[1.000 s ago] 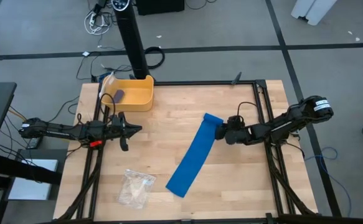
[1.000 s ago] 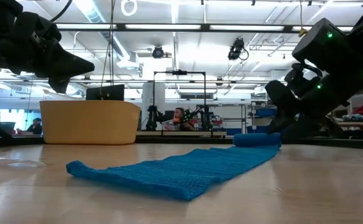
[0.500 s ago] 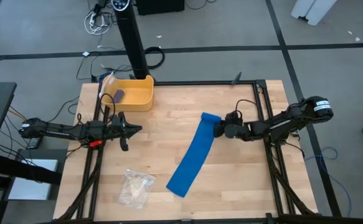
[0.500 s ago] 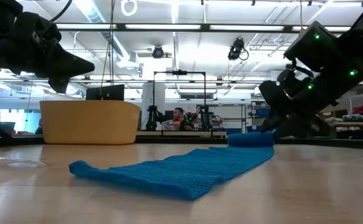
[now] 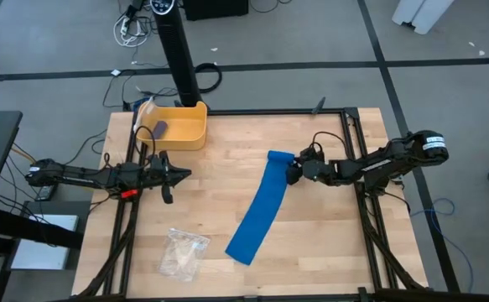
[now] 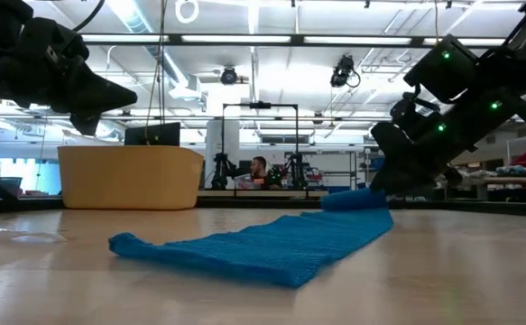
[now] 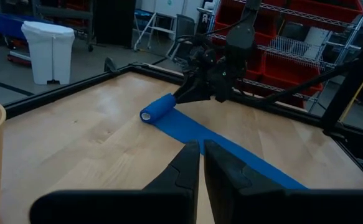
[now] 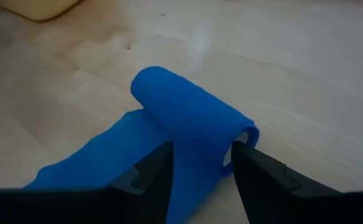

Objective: Roll bandage
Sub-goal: Roll the blue bandage

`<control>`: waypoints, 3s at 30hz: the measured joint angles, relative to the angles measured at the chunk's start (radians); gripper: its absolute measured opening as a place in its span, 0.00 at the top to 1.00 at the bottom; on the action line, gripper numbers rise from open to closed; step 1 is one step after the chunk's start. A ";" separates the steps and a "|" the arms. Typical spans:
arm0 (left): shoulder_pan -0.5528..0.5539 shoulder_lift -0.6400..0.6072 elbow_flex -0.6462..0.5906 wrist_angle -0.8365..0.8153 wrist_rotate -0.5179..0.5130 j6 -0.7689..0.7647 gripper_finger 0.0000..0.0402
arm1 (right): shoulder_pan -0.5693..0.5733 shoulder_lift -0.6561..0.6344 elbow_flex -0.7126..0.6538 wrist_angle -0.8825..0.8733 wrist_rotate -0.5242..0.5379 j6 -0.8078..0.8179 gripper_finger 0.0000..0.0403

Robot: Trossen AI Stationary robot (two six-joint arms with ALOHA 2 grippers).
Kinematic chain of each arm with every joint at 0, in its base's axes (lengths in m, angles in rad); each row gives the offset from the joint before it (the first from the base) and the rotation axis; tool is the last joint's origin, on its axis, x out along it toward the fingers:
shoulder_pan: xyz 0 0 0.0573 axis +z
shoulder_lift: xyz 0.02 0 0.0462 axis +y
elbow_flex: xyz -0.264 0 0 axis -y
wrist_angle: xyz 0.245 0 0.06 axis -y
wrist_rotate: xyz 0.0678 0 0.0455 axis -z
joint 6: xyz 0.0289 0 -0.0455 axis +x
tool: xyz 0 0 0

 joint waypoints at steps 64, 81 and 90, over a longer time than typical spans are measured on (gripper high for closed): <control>-0.004 0.545 0.074 0.378 0.140 -0.054 0.67 | 0.440 0.207 0.165 0.298 0.136 -0.384 0.75; 0.087 1.398 0.457 0.619 0.193 0.054 0.98 | 0.506 0.192 0.164 -0.031 0.203 -0.035 0.81; 0.183 1.691 0.556 0.853 0.417 -0.059 0.96 | 0.486 0.192 0.164 -0.072 0.215 -0.029 0.92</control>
